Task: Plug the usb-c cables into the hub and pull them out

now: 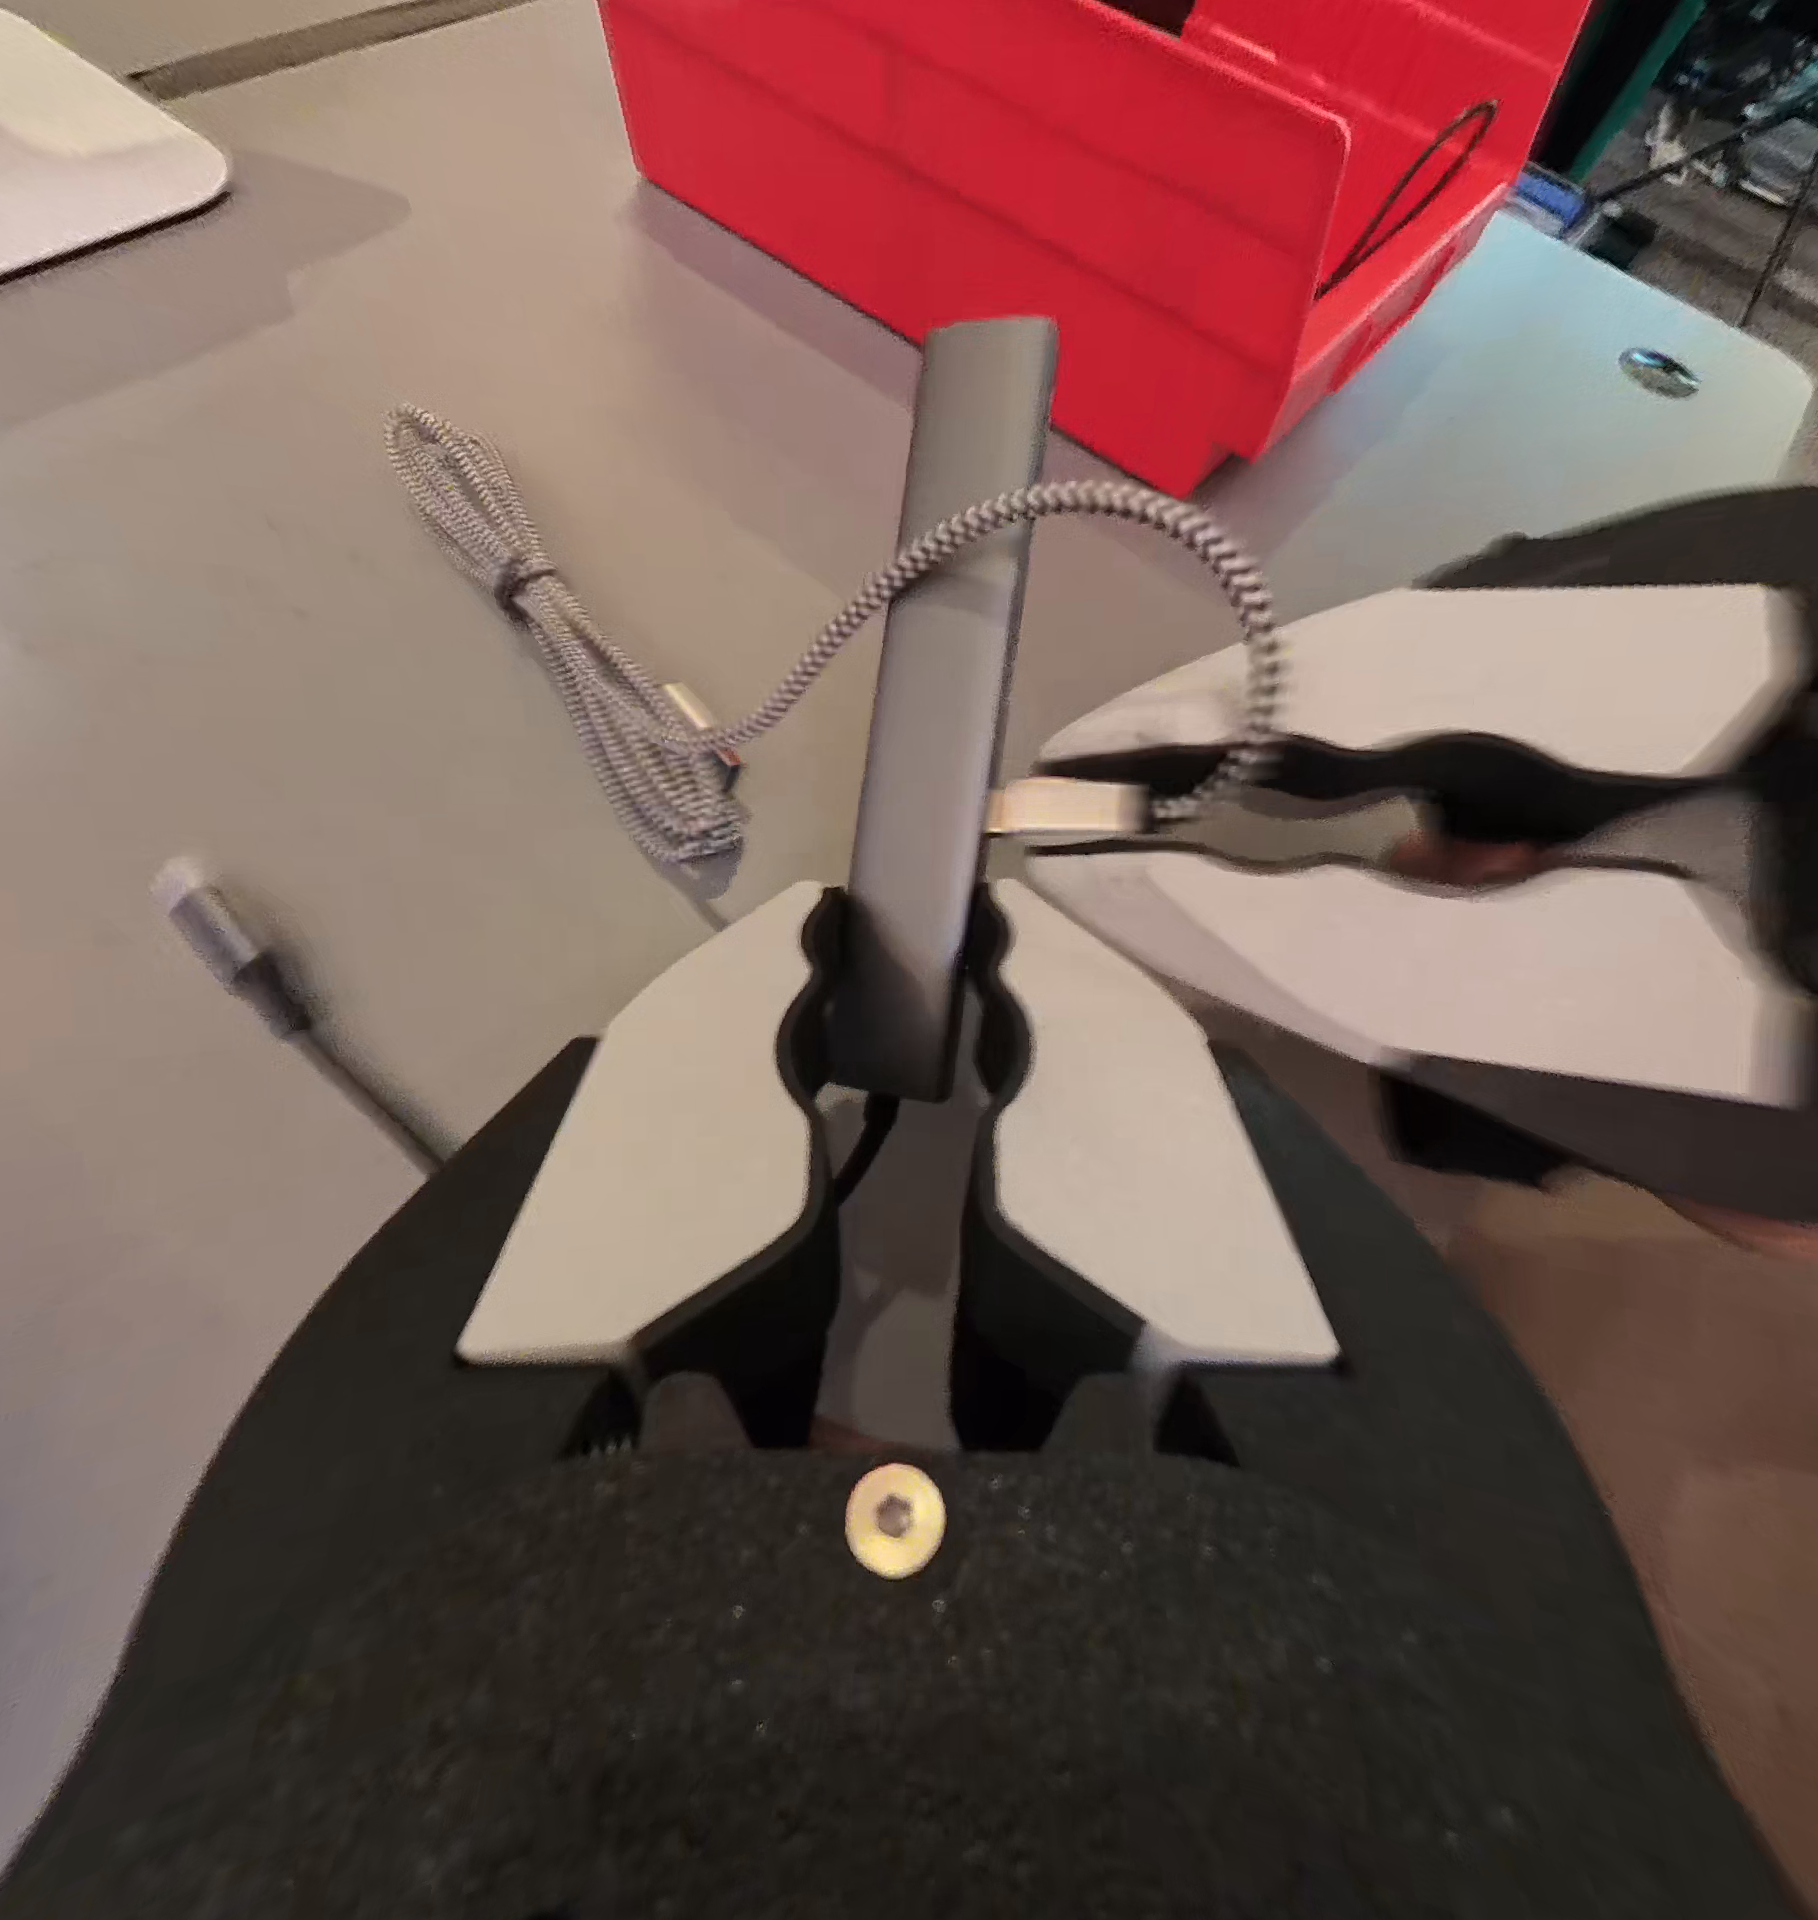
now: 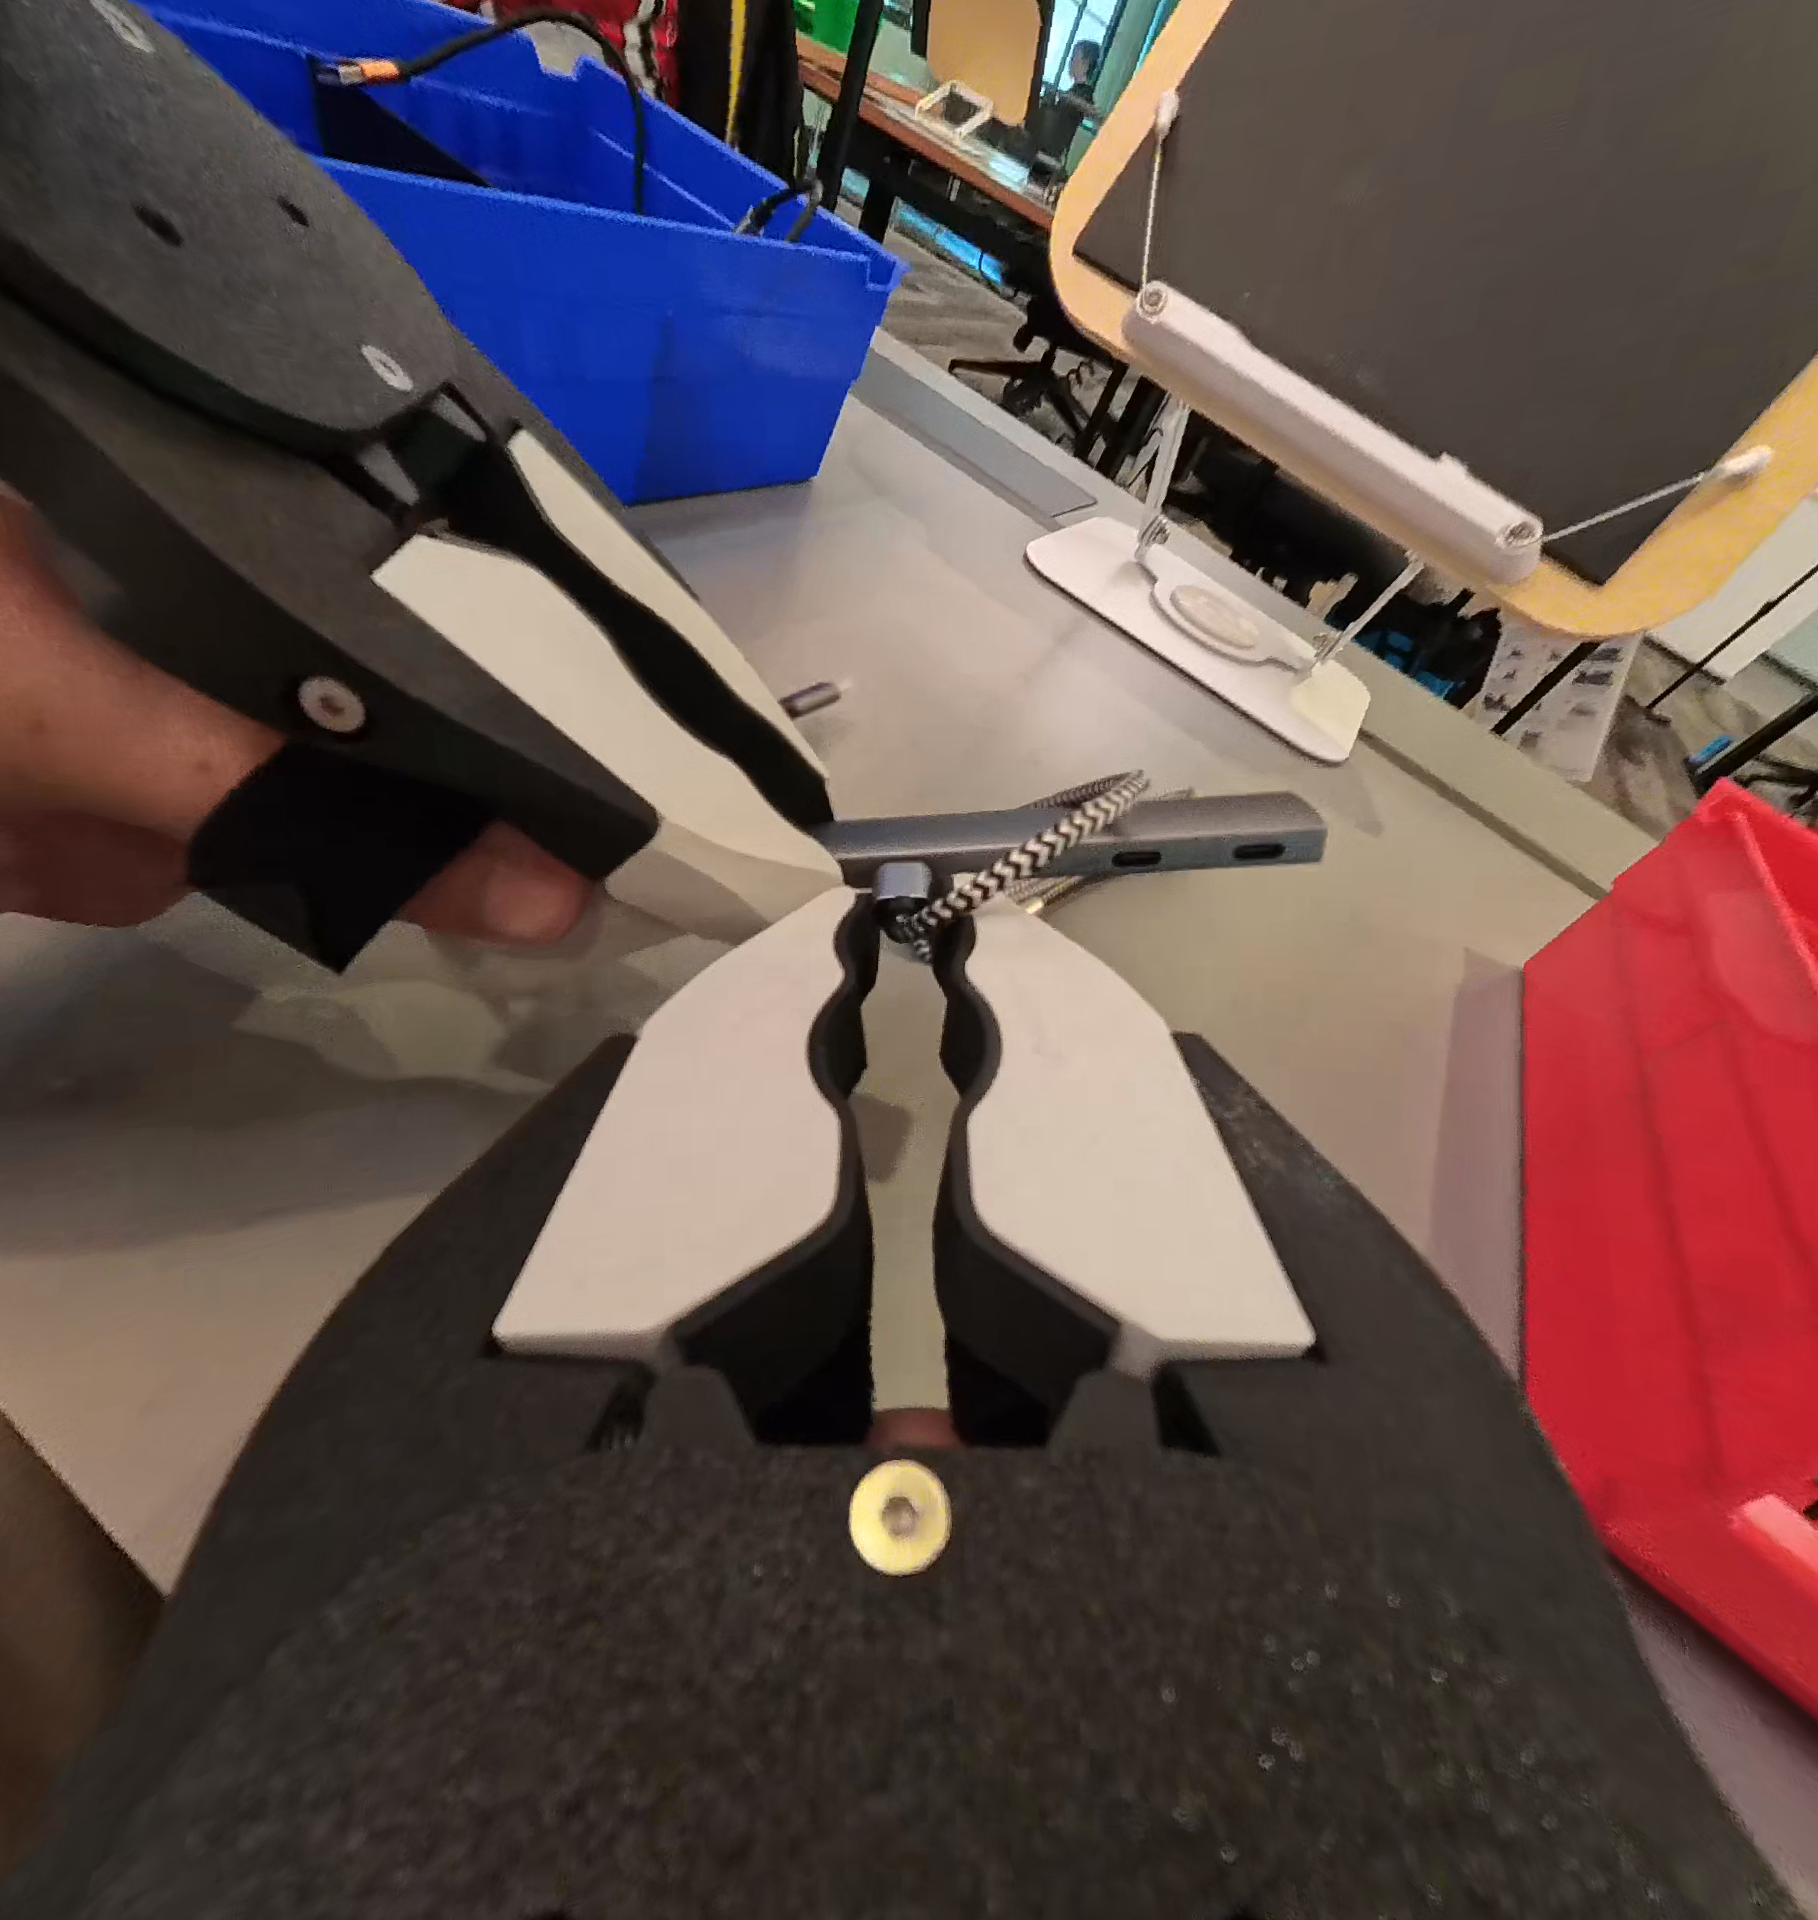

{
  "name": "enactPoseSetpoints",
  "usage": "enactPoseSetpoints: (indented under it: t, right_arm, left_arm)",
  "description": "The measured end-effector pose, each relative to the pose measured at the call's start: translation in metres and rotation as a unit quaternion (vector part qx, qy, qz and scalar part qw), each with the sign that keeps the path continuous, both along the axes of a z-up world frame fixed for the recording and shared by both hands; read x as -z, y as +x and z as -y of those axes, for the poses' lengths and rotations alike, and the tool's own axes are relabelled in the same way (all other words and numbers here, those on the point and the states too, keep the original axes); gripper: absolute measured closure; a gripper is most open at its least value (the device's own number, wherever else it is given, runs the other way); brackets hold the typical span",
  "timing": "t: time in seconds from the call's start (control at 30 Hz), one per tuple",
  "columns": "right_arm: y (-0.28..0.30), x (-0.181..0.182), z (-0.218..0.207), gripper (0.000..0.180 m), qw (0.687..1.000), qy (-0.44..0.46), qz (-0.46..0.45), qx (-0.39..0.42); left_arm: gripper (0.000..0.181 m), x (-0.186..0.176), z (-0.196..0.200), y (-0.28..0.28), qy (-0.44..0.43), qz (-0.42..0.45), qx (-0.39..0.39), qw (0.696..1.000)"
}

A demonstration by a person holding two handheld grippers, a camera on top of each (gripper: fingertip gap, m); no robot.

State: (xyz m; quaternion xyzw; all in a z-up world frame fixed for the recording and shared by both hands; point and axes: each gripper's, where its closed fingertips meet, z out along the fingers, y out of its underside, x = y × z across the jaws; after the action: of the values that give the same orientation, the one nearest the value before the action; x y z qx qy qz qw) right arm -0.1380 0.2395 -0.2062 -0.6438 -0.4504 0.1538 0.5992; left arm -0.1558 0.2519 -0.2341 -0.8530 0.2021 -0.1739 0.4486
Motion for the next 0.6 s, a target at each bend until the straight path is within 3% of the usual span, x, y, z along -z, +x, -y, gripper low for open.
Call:
enactPoseSetpoints:
  t: [0.03, 0.1, 0.13, 0.2, 0.37, 0.53, 0.6]
  right_arm:
    - [0.003, -0.015, 0.005, 0.170, 0.999, 0.019, -0.029, -0.009]
    - [0.016, -0.027, 0.000, 0.170, 0.999, 0.034, -0.031, 0.003]
    - [0.021, -0.017, -0.007, 0.170, 1.000, 0.007, -0.026, 0.004]
    - [0.026, -0.007, -0.018, 0.170, 0.999, -0.029, -0.022, 0.000]
    - [0.048, -0.018, -0.045, 0.169, 0.997, -0.064, -0.014, 0.033]
    - [0.087, -0.099, -0.051, 0.169, 0.988, -0.048, -0.140, 0.029]
    - [0.092, -0.111, -0.050, 0.169, 0.991, -0.054, -0.123, 0.022]
  left_arm:
    - [0.158, 0.011, -0.012, -0.038, -0.001, -0.058, -0.078, 0.995]
    - [0.158, 0.014, -0.020, -0.081, -0.040, 0.028, -0.111, 0.993]
    - [0.158, 0.000, -0.022, -0.094, -0.001, 0.005, -0.125, 0.992]
    - [0.158, -0.019, -0.020, -0.089, 0.035, -0.032, -0.112, 0.993]
    - [0.158, 0.019, -0.006, -0.079, -0.039, -0.060, -0.042, 0.997]
    - [0.158, 0.041, 0.007, -0.075, -0.077, -0.114, -0.005, 0.990]
    - [0.158, 0.036, 0.005, -0.075, -0.073, -0.097, -0.009, 0.993]
